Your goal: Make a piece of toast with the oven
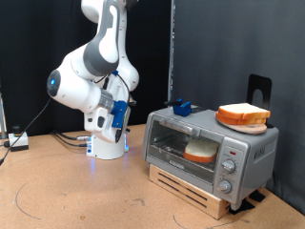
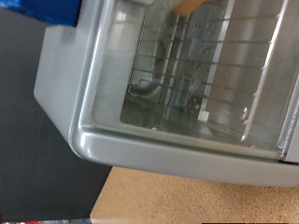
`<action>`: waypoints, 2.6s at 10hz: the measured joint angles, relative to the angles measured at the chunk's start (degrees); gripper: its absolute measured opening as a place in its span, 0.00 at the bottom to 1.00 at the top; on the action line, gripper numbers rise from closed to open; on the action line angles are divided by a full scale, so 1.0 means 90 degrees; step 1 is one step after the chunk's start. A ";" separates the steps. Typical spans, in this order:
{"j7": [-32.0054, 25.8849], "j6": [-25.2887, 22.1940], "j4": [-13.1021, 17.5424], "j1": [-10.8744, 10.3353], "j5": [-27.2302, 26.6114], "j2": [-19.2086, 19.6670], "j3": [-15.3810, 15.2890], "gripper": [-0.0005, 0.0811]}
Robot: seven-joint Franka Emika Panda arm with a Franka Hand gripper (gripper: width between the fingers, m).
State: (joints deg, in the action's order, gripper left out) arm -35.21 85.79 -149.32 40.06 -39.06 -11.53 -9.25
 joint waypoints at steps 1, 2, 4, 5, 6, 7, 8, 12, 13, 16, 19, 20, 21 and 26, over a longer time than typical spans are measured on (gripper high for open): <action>0.0000 -0.0033 0.0220 0.0058 -0.0001 0.0271 0.0074 0.99; -0.0086 -0.0046 0.0447 0.0095 -0.0001 0.0537 0.0153 0.99; -0.0157 -0.0092 0.0906 0.0164 0.0010 0.1029 0.0277 0.99; -0.0141 -0.0091 0.1127 0.0197 0.0007 0.1264 0.0335 0.99; -0.0139 -0.0101 0.1312 0.0233 0.0003 0.1536 0.0361 0.99; -0.0143 -0.0101 0.1303 0.0230 0.0006 0.1532 0.0356 0.99; -0.0143 -0.0106 0.1297 0.0226 0.0050 0.1532 0.0353 0.99; -0.0150 -0.0117 0.1184 0.0227 -0.0230 0.1533 0.0358 0.99; -0.0150 -0.0117 0.1142 0.0228 -0.0339 0.1532 0.0360 0.99; -0.0134 0.0064 0.1439 0.0218 -0.0621 0.1889 0.0333 0.99; -0.0220 0.0115 0.1740 0.0218 -0.0726 0.2013 0.0302 0.99; -0.0213 0.0218 0.1963 0.0211 -0.0804 0.2133 0.0266 0.99; -0.0181 0.0371 0.2161 0.0197 -0.0904 0.2264 0.0238 0.99; 0.0057 0.0447 0.2791 0.0165 -0.0896 0.2806 0.0119 0.99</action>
State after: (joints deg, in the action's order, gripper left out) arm -34.69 89.81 -124.20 41.55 -47.13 13.72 -8.17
